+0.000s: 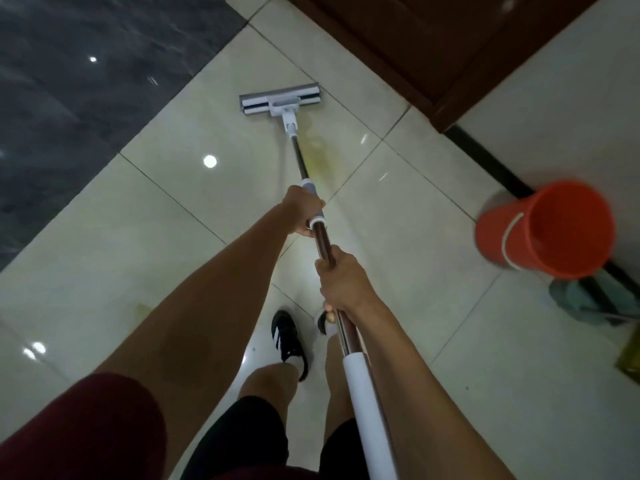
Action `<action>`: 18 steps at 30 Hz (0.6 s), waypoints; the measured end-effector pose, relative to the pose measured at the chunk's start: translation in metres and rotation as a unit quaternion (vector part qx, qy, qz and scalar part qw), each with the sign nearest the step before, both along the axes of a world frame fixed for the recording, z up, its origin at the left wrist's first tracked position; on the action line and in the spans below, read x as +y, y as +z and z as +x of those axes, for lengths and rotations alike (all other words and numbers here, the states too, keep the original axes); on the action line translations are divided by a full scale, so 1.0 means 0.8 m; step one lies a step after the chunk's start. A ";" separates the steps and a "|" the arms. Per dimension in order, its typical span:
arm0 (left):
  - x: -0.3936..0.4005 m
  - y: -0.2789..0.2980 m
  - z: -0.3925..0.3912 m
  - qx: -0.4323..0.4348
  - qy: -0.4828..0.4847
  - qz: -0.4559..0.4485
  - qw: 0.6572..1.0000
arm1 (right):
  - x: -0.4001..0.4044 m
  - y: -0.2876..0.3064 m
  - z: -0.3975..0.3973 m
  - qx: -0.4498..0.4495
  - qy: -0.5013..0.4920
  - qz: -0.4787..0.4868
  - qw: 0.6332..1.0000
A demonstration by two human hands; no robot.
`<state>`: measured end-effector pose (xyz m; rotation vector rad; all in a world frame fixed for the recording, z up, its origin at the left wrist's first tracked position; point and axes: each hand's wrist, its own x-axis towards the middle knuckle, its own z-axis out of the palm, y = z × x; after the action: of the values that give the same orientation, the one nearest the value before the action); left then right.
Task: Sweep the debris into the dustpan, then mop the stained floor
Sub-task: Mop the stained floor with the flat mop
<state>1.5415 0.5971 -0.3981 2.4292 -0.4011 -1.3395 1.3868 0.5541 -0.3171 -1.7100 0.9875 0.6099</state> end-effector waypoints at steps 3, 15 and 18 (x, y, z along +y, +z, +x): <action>-0.002 0.011 -0.067 0.109 0.224 -0.069 0.966 | 0.018 0.010 -0.069 0.004 -0.014 0.002 1.000; 0.038 0.015 -0.346 0.154 0.296 -0.054 0.941 | 0.071 0.026 -0.350 0.027 -0.034 0.013 0.999; 0.059 0.019 -0.425 0.058 0.088 0.008 0.994 | 0.082 0.041 -0.418 0.023 -0.024 0.015 0.999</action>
<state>1.2016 0.6441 -0.3830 2.3244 -0.1438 -1.4016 1.0521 0.6194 -0.2843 -1.6488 1.0438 0.6324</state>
